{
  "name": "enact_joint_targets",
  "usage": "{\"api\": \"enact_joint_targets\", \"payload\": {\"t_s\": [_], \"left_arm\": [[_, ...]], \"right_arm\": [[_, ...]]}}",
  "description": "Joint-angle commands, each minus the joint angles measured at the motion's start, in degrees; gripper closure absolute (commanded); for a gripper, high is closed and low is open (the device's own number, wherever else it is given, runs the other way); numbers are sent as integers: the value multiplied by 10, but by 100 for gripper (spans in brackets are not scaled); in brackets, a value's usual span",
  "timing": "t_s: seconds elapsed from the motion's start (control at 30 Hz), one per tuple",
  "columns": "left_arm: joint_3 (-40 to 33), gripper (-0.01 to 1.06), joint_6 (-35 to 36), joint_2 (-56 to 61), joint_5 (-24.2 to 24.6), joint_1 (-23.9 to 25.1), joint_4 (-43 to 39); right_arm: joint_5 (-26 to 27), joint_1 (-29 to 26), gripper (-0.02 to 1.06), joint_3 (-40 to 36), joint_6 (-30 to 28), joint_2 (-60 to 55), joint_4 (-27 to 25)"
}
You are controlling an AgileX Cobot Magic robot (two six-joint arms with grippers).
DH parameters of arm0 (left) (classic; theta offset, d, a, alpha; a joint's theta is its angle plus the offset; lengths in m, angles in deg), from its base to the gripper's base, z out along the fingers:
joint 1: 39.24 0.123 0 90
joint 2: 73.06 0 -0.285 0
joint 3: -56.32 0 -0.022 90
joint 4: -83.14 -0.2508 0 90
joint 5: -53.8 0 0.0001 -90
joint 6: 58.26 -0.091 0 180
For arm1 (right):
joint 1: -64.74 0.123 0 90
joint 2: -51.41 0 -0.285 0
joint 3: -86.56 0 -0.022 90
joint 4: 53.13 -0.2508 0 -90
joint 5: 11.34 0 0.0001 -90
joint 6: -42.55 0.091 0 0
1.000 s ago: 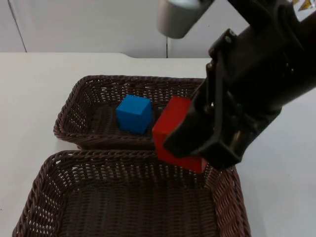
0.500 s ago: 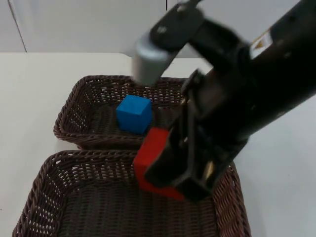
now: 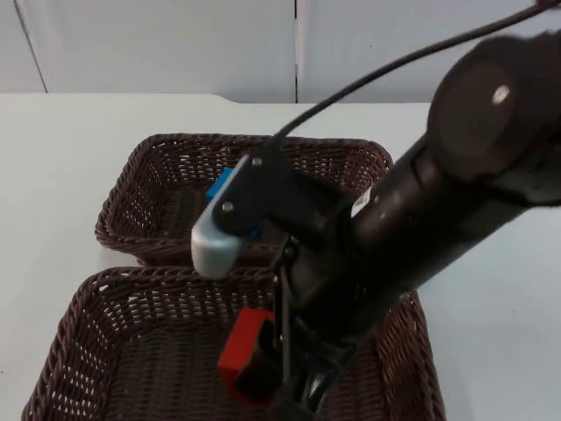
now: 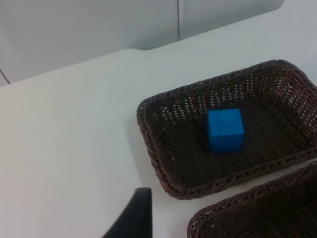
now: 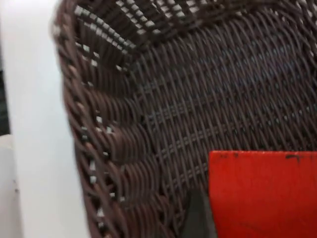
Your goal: Pick up one cube with the left hand and place it into the upper basket. Pick up one cube with the right hand and place it into the lower basket.
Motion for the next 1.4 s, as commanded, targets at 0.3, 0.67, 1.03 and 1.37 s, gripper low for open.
{"api": "enact_joint_targets", "payload": {"t_s": [0.3, 0.67, 1.03, 1.37], "left_arm": [[-2, 0, 5, 5, -2, -3, 7], [-2, 0, 5, 5, -2, -3, 7], [-2, 0, 5, 5, -2, -3, 7], [-2, 0, 5, 5, -2, -3, 7]], "right_arm": [[29, 4, 105, 2, -18, -43, -6], [9, 4, 73, 2, -16, -44, -7], [8, 4, 28, 2, -15, -44, -7], [3, 4, 28, 2, -10, -24, -7]]}}
